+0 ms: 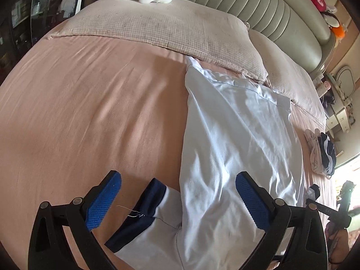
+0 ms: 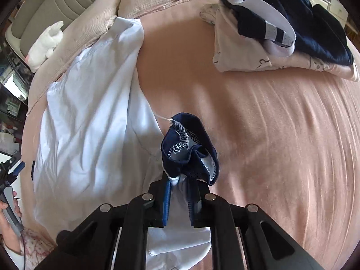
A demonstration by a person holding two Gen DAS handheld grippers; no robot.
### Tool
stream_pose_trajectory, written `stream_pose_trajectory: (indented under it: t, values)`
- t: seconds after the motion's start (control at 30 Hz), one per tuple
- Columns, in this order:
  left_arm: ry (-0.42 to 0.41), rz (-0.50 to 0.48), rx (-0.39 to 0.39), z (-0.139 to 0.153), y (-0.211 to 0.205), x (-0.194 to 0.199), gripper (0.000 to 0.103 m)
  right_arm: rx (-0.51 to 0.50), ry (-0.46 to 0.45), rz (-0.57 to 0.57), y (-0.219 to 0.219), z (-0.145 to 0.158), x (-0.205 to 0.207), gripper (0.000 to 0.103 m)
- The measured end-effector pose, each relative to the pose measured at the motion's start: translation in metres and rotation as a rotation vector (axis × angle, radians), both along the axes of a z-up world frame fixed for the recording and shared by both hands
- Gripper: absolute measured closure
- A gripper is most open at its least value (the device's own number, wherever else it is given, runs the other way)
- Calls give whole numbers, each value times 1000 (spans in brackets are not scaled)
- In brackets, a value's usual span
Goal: Fold clothes
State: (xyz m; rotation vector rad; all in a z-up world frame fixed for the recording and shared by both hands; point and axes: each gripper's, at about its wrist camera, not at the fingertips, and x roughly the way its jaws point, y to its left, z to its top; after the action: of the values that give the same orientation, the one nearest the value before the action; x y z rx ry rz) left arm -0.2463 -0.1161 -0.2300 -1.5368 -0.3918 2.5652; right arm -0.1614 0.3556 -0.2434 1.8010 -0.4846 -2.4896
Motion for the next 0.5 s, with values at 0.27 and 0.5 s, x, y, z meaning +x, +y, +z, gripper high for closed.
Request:
stream_pose_trajectory:
  t: [0.27,0.5]
  values:
    - [-6,-4,-45,2,3,4,0,-8,176,135,-40,52,-1,95]
    - [-21,-7,-55,-1,4,1,0,-102,-14,317,-119,46,-1,49]
